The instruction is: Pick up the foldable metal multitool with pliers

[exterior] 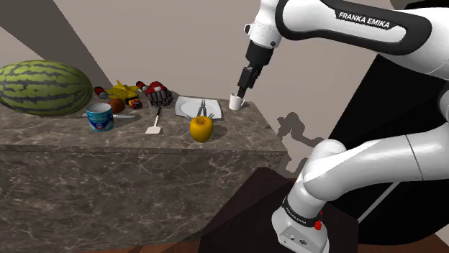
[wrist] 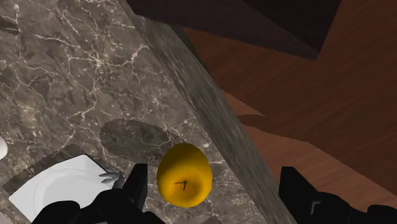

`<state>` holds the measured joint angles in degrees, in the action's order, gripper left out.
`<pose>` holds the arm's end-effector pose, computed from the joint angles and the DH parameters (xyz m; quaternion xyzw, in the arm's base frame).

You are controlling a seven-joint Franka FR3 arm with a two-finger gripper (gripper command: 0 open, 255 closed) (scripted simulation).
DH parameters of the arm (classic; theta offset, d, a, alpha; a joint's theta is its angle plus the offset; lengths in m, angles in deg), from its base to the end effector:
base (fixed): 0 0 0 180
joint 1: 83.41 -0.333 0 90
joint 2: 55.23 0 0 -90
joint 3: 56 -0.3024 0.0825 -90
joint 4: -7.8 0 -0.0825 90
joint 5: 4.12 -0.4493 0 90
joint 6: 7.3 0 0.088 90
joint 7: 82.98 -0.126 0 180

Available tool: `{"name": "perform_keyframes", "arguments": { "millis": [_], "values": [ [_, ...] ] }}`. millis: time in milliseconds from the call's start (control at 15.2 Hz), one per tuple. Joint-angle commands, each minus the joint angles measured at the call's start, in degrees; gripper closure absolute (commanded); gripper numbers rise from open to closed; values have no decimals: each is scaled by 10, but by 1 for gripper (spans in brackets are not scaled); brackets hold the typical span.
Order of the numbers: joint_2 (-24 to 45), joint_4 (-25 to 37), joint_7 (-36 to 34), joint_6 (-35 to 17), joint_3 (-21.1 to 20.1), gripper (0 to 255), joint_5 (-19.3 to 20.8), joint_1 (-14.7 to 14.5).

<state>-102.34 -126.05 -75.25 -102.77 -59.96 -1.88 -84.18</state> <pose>0.3837 0.0320 0.5955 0.9912 0.0995 0.0738 0.0475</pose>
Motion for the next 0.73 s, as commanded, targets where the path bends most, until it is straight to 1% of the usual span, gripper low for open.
{"name": "perform_keyframes", "arguments": {
  "millis": [0, 330, 660],
  "values": [
    [0, 0, 0, 0, 0, 0, 0, 0],
    [75, 0, 80, -69, 52, 0, 20, -1],
    [168, 24, 160, -131, 99, 0, 29, -5]
  ]
}}
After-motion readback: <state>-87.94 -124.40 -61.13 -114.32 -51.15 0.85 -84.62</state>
